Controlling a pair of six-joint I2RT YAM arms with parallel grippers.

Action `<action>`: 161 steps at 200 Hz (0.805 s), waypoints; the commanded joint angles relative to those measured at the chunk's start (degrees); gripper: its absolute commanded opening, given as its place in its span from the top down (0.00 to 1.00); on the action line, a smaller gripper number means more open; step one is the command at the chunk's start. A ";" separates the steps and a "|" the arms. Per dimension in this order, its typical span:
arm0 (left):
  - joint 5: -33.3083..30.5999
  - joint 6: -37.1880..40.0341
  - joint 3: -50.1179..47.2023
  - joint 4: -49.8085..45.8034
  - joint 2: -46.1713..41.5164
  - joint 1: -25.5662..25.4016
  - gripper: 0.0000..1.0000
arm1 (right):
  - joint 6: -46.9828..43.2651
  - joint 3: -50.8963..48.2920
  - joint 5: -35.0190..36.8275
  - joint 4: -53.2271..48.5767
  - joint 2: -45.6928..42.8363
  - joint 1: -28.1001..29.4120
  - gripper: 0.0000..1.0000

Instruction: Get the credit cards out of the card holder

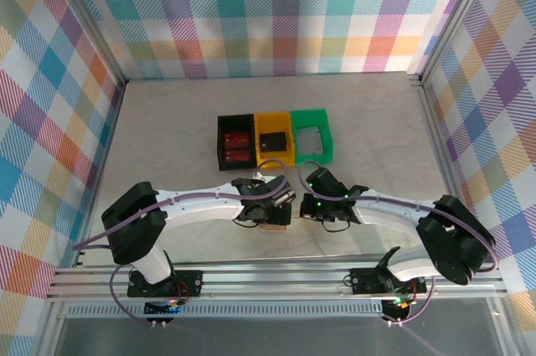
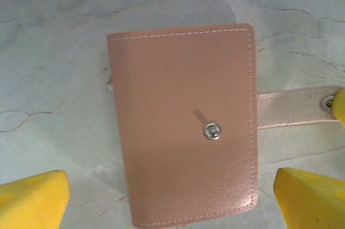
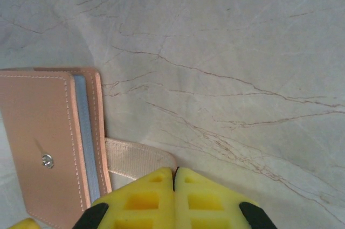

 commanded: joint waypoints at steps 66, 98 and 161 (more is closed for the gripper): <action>-1.37 -4.10 3.81 -3.96 4.92 -0.61 0.03 | -0.68 -2.88 -1.90 4.12 -3.55 -0.60 1.00; -0.09 -5.04 4.43 -2.98 6.38 -0.61 0.03 | -0.57 -3.83 -2.74 5.90 -4.23 -0.60 1.00; 1.39 -5.31 4.30 -0.61 6.93 -0.71 0.00 | -0.83 -5.70 -3.67 8.35 -6.99 -0.77 1.00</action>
